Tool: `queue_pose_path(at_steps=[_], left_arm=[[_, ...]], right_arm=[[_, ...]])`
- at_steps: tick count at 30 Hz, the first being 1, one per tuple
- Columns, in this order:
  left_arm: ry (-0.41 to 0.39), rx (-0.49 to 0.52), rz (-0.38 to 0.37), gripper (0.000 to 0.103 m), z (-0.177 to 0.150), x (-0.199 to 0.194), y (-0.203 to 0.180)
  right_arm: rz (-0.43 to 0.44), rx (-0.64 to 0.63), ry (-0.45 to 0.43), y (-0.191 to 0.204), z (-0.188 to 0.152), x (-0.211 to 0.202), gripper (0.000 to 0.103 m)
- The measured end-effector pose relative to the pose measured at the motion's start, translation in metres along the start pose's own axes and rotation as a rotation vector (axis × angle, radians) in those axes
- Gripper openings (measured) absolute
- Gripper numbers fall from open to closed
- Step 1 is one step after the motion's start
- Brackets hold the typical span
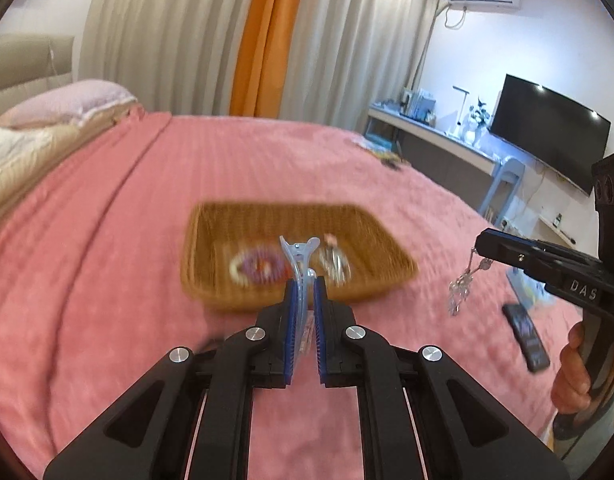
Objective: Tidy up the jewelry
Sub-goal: 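Carry the hair clip and crystal charm into the basket and open both tools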
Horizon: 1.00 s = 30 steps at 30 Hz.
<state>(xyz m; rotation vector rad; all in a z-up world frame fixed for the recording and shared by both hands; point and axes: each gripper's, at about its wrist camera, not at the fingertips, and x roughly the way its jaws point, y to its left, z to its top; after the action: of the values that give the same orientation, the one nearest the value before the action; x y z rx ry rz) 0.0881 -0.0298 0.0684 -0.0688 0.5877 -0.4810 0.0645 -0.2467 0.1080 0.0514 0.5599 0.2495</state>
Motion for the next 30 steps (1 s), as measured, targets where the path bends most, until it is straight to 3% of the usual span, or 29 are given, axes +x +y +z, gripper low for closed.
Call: queue_pose_path(at_steps=[5,10,17,20,25,26,30], left_arm=[[-0.02,0.007,0.016,0.006,0.041,0.031,0.006],[0.035,-0.03,0.021,0.006,0.058,0.086,0.026],[0.149,-0.128,0.038,0.007,0.045,0.149,0.059],[0.198,-0.168,0.045,0.007,0.038,0.168,0.07],[0.249,-0.143,0.058,0.007,0.029,0.181,0.068],[0.251,-0.144,0.062,0.009,0.028,0.181,0.068],[0.229,-0.148,0.056,0.039,0.029,0.17,0.069]], right_arm=[[0.012,0.041,-0.011,-0.012,0.037,0.045,0.017],[0.029,0.094,0.024,-0.027,0.054,0.107,0.017],[-0.003,0.108,0.117,-0.034,0.046,0.19,0.017],[-0.018,0.095,0.151,-0.033,0.036,0.208,0.017],[-0.03,0.086,0.176,-0.03,0.029,0.219,0.017],[-0.033,0.09,0.176,-0.031,0.029,0.218,0.017],[-0.004,0.11,0.174,-0.034,0.029,0.213,0.018]])
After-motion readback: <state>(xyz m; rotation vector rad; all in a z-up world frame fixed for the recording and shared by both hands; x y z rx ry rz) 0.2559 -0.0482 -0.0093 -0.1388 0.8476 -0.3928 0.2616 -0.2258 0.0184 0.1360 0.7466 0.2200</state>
